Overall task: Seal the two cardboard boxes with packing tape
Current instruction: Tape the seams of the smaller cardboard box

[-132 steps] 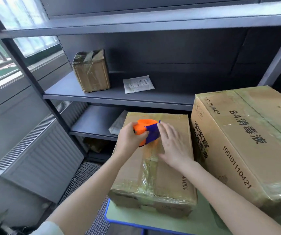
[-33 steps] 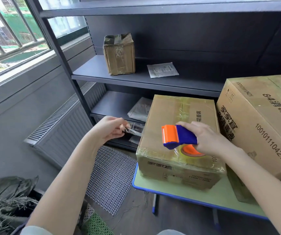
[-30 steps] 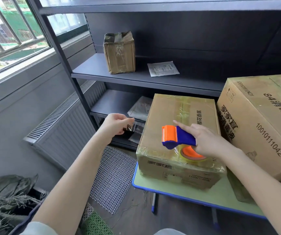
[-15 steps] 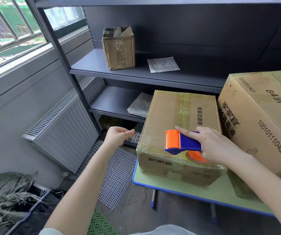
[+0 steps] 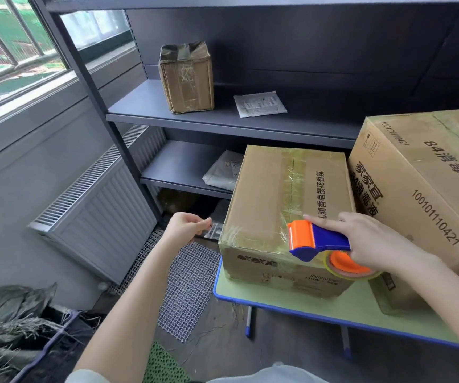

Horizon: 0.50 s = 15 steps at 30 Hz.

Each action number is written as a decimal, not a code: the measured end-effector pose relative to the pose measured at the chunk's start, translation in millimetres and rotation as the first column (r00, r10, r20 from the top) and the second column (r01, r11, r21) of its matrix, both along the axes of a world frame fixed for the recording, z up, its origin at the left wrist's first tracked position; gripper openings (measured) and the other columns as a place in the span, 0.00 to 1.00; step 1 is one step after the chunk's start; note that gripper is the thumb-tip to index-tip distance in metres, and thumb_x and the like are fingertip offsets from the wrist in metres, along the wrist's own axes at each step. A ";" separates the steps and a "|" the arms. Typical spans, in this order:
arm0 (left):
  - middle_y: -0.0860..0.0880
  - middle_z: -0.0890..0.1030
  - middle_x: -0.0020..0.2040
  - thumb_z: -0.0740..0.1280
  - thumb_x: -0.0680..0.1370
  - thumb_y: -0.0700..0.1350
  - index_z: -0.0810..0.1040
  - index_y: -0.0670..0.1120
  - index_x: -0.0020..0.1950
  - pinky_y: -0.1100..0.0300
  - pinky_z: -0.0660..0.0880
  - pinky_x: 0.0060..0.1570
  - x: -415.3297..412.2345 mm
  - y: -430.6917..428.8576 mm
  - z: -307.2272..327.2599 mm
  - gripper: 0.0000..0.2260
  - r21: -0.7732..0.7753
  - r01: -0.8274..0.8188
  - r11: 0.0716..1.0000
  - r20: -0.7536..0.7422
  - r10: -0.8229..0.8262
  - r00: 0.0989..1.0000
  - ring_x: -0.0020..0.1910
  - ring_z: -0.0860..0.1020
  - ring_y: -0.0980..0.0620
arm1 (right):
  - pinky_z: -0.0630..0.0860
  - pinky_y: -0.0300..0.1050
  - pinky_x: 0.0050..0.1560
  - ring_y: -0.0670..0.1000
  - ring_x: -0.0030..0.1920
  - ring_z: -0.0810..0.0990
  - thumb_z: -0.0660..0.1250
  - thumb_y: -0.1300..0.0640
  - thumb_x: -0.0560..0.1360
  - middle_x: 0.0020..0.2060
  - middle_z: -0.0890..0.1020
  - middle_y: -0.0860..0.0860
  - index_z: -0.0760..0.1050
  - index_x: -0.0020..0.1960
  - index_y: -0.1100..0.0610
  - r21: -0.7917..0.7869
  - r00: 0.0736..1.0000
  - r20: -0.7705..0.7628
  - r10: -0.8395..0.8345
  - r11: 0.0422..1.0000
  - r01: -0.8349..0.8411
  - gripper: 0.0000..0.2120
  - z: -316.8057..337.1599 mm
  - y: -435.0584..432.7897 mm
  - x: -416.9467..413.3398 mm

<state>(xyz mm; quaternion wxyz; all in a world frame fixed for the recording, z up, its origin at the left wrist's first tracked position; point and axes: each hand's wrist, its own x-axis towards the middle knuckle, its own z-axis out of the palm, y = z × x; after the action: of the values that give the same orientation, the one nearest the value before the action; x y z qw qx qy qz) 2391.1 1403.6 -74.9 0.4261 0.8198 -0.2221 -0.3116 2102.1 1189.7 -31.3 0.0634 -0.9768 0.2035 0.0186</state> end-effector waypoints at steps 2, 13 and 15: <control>0.51 0.76 0.28 0.71 0.74 0.51 0.83 0.47 0.34 0.63 0.65 0.27 -0.2 -1.7 -3.7 0.11 -0.002 -0.005 1.000 0.022 0.005 1.000 0.26 0.66 0.55 | 0.59 0.36 0.34 0.41 0.38 0.63 0.59 0.62 0.74 0.38 0.65 0.43 0.29 0.60 0.21 -0.003 1.000 -0.007 -0.002 1.000 0.002 0.47 -0.9 0.7 2.1; 0.52 0.79 0.29 0.69 0.75 0.52 0.83 0.46 0.36 0.61 0.67 0.31 -8.3 5.5 -24.6 0.12 -0.006 -0.020 1.000 0.092 0.020 0.996 0.29 0.69 0.53 | 0.58 0.41 0.41 0.47 0.43 0.64 0.59 0.59 0.74 0.38 0.65 0.44 0.39 0.72 0.34 -0.080 0.999 -0.018 -0.045 0.996 0.043 0.39 -1.3 14.1 8.5; 0.50 0.80 0.32 0.69 0.75 0.52 0.83 0.45 0.38 0.60 0.68 0.33 -10.1 5.2 -26.6 0.13 -0.014 -0.023 1.000 0.110 0.025 0.994 0.32 0.71 0.52 | 0.58 0.40 0.43 0.48 0.44 0.64 0.60 0.59 0.74 0.40 0.66 0.46 0.40 0.73 0.37 -0.099 0.999 -0.018 -0.051 0.994 0.049 0.39 -2.7 16.4 9.3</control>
<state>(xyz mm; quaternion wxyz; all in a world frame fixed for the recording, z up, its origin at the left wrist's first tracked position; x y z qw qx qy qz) 2381.1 1408.9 -101.5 0.4220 0.8356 -0.2374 -0.2593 2111.4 1206.2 -34.1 0.0138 -0.9731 0.2294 0.0167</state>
